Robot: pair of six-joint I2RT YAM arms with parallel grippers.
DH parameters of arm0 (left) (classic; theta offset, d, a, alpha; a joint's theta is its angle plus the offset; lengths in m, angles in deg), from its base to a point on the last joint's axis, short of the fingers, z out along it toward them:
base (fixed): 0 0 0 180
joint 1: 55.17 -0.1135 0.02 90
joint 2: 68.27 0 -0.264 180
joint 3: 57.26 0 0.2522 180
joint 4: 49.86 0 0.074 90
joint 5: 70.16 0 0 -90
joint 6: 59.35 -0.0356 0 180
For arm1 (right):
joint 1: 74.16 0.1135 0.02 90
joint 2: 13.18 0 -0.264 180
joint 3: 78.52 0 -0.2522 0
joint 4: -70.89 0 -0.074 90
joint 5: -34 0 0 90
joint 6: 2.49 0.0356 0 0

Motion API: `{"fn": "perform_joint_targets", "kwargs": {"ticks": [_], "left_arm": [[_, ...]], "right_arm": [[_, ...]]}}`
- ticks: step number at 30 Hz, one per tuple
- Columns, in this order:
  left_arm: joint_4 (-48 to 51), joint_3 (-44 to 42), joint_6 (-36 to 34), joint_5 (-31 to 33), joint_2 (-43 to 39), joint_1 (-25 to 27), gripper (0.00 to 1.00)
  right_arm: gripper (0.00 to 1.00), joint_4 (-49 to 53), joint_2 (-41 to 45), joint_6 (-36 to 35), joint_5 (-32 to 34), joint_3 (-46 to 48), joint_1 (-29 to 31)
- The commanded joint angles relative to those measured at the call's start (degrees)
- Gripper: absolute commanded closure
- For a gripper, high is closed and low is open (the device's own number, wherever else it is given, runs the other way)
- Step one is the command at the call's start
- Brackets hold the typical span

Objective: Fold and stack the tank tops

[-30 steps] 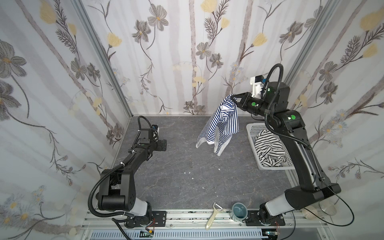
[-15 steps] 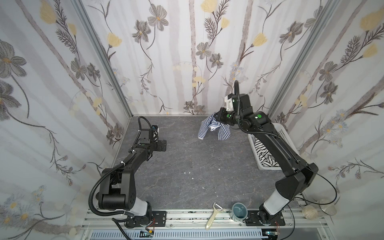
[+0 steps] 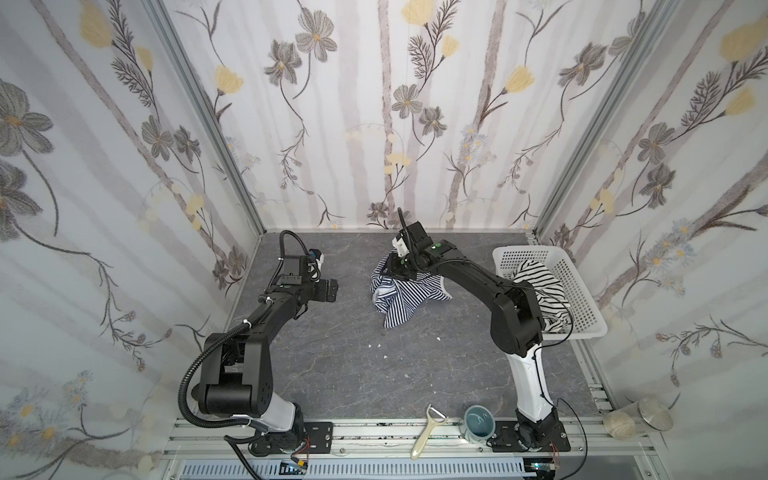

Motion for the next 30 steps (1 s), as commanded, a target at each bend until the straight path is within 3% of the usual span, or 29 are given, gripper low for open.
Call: {"fn": "perform_joint_targets", "kwargs": {"ticks": [1,5,10,16,20,30], "left_arm": [[2.3,0.5,-1.9,-3.3,-0.6,0.6,0.0],[3.0,-1.1,-3.2,-5.5,-1.0,2.4,0.0],[2.9,-2.0,-4.6,-6.6,0.7,7.2,0.0],[2.9,-0.8,-5.5,-8.2,2.0,11.5,0.02],[2.8,0.8,-5.3,-9.3,3.2,13.5,0.02],[2.6,6.1,-5.0,-7.2,9.0,17.7,0.01]], "right_arm": [[0.4,-5.0,0.9,0.7,-4.0,-0.2,0.2],[0.28,-8.6,11.2,-0.3,0.7,12.4,0.0],[0.32,-11.3,23.7,1.2,7.1,30.9,0.3],[0.37,-19.9,31.7,7.5,6.8,49.0,3.0],[0.38,-25.2,30.8,11.1,5.9,53.2,5.3],[0.38,-32.2,23.1,16.0,5.4,52.8,6.9]]}}
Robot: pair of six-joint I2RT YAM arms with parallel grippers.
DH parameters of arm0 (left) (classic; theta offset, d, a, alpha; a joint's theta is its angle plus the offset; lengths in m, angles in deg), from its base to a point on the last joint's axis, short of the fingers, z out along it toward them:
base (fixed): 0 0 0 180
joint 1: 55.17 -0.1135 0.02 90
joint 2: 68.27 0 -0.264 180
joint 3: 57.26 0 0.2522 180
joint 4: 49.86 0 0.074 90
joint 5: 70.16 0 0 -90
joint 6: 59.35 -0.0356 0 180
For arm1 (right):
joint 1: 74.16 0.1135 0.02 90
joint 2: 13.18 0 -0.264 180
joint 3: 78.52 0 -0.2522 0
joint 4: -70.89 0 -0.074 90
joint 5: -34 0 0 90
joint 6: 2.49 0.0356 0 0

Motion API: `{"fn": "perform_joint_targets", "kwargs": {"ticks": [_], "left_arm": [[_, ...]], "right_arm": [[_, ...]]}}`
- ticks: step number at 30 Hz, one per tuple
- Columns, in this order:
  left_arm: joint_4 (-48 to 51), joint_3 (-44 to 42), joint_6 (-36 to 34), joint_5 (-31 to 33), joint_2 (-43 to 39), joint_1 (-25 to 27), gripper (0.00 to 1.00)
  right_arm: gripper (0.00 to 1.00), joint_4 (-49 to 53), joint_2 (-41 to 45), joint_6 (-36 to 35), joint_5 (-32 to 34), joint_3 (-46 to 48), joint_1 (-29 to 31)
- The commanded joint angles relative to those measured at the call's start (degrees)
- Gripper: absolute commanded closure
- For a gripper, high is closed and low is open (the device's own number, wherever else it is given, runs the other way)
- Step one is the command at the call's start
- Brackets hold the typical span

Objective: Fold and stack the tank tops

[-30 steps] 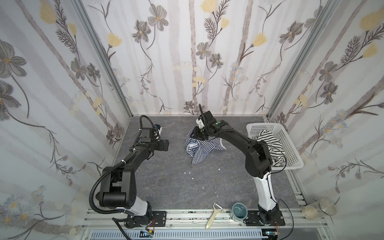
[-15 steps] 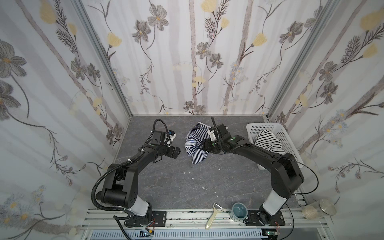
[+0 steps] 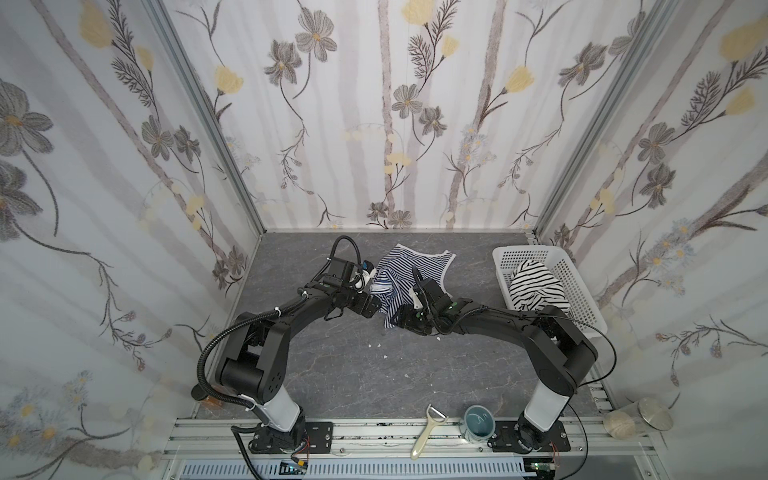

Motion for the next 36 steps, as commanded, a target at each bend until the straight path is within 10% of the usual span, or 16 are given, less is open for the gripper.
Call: {"fn": "perform_joint_targets", "kwargs": {"ticks": [1,25,33,36], "left_arm": [[-0.3,1.9,-0.3,1.2,1.6,0.3,0.01],[-0.6,5.5,0.7,1.1,4.1,0.4,0.63],[-0.5,5.0,-0.7,3.4,1.4,0.4,0.78],[-0.5,4.5,-2.3,5.4,0.1,0.5,0.83]], "right_arm": [[0.38,-5.4,-1.6,2.8,0.0,-0.2,0.1],[0.44,-18.9,-6.3,11.9,0.8,3.5,0.6],[0.95,-20.3,-4.2,11.0,2.1,2.9,-0.4],[1.0,-18.2,-1.2,9.3,2.0,3.9,-1.0]]}}
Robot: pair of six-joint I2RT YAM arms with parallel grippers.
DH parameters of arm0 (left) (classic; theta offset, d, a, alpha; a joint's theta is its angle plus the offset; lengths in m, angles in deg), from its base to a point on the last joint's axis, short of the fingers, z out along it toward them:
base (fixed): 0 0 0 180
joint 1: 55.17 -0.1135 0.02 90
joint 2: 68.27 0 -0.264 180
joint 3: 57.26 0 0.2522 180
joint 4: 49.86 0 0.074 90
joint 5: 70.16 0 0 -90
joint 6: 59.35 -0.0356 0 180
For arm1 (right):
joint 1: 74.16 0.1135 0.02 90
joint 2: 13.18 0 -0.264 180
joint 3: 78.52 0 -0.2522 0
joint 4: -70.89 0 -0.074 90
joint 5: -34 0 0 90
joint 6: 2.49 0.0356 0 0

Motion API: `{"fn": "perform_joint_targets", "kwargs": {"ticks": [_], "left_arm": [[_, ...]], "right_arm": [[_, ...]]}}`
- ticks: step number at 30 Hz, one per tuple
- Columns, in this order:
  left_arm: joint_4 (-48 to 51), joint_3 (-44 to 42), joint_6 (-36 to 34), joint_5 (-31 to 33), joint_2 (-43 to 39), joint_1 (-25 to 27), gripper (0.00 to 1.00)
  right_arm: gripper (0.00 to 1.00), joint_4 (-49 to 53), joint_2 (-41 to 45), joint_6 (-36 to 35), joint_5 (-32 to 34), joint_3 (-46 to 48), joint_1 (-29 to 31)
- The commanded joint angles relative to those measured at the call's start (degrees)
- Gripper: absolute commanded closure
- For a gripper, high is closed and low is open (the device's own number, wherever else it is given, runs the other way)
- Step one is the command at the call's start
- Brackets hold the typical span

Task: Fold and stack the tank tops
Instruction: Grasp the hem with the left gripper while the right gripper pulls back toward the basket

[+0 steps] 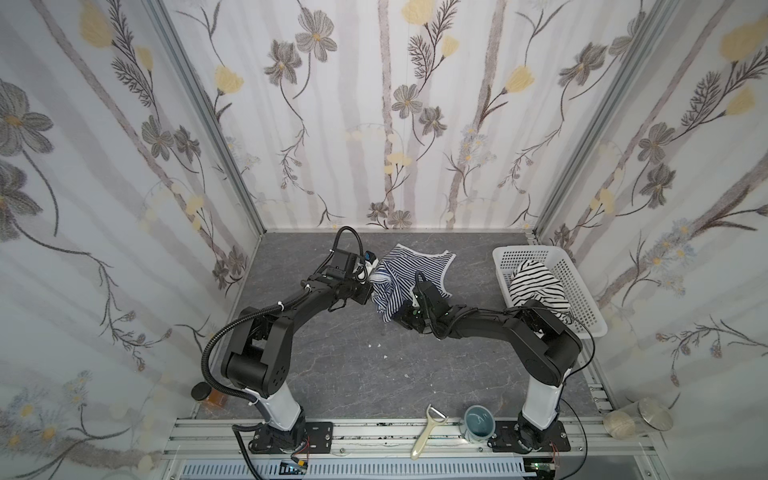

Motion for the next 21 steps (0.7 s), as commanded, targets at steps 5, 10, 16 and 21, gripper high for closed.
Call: {"fn": "perform_joint_targets", "kwargs": {"ticks": [5,10,16,21], "left_arm": [[-0.5,-1.1,-4.8,6.3,-3.0,0.0,0.84],[-0.5,-1.7,-4.2,6.3,-4.3,0.1,0.54],[-0.4,-3.9,-2.8,4.1,-5.2,0.3,0.31],[-0.4,-5.5,-3.1,4.8,-4.6,1.1,0.3]], "right_arm": [[1.0,6.6,9.5,-6.6,-0.2,1.4,-0.8],[1.0,12.2,17.8,-9.7,0.4,3.6,-2.3],[1.0,12.4,27.5,-10.7,-0.6,8.2,-8.4],[1.0,9.9,28.4,-10.9,-4.0,8.7,-12.6]]}}
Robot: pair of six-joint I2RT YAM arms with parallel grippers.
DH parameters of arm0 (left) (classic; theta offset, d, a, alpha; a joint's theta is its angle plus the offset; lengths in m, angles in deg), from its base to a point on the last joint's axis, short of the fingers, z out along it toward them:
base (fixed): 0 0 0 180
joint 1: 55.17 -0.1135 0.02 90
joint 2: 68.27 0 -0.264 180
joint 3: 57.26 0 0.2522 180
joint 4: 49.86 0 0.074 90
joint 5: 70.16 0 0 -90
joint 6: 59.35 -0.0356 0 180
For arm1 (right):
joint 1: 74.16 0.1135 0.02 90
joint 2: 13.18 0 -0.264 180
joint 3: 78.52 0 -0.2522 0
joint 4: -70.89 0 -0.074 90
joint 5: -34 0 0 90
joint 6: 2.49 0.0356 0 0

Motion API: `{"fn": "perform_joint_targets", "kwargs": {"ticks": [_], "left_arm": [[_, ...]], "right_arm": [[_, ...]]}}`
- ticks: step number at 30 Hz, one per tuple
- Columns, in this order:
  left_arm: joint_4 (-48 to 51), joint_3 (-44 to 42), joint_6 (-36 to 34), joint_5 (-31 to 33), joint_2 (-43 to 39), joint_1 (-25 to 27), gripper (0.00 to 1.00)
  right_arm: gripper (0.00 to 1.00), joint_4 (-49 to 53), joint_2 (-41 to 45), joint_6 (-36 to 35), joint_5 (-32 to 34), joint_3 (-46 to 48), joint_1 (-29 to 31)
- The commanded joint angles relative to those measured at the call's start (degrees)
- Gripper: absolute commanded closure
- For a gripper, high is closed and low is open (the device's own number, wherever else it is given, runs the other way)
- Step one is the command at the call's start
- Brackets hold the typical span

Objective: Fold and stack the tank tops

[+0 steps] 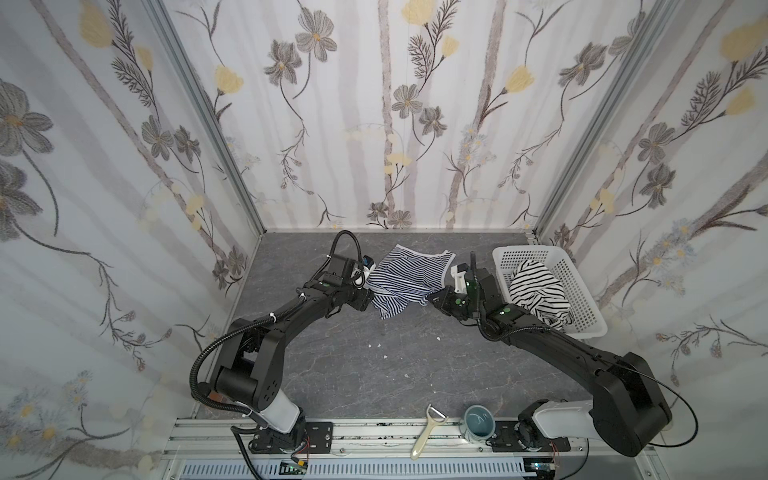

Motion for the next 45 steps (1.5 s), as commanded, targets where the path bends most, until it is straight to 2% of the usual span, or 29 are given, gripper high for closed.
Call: {"fn": "perform_joint_targets", "kwargs": {"ticks": [1,9,12,18,23,27,36,42,45], "left_arm": [[-0.4,-0.5,-0.2,0.1,0.6,0.5,0.29],[-0.3,-0.7,0.4,-0.7,2.7,1.5,0.25],[0.2,-0.9,0.5,-1.6,2.9,2.0,0.27],[2.8,-2.7,-1.7,-4.3,1.6,4.1,0.38],[4.0,-4.9,-2.1,-7.1,0.2,8.5,0.61],[3.9,-4.4,-1.7,-9.1,2.4,11.2,0.69],[3.8,1.8,-0.2,-8.2,11.2,12.2,0.65],[3.7,4.2,1.3,-5.6,13.6,12.2,0.61],[3.7,4.1,1.2,-4.2,12.9,12.2,0.55]], "right_arm": [[1.0,-2.8,-0.4,-0.7,-3.1,-0.2,-1.6],[1.0,-9.8,-3.4,2.9,-5.8,-1.3,-6.5],[1.0,-11.2,-6.5,3.9,-6.8,-3.0,-7.3],[1.0,-11.7,-12.0,4.6,-8.6,-7.0,-9.4],[1.0,-11.8,-13.8,4.7,-9.5,-8.7,-10.4],[1.0,-12.0,-14.5,4.8,-9.9,-9.0,-10.6],[1.0,-12.0,-13.4,4.4,-9.9,-8.0,-10.8],[1.0,-12.1,-12.5,4.3,-9.8,-6.7,-11.2],[1.0,-12.1,-12.5,4.2,-10.0,-6.7,-11.5]]}}
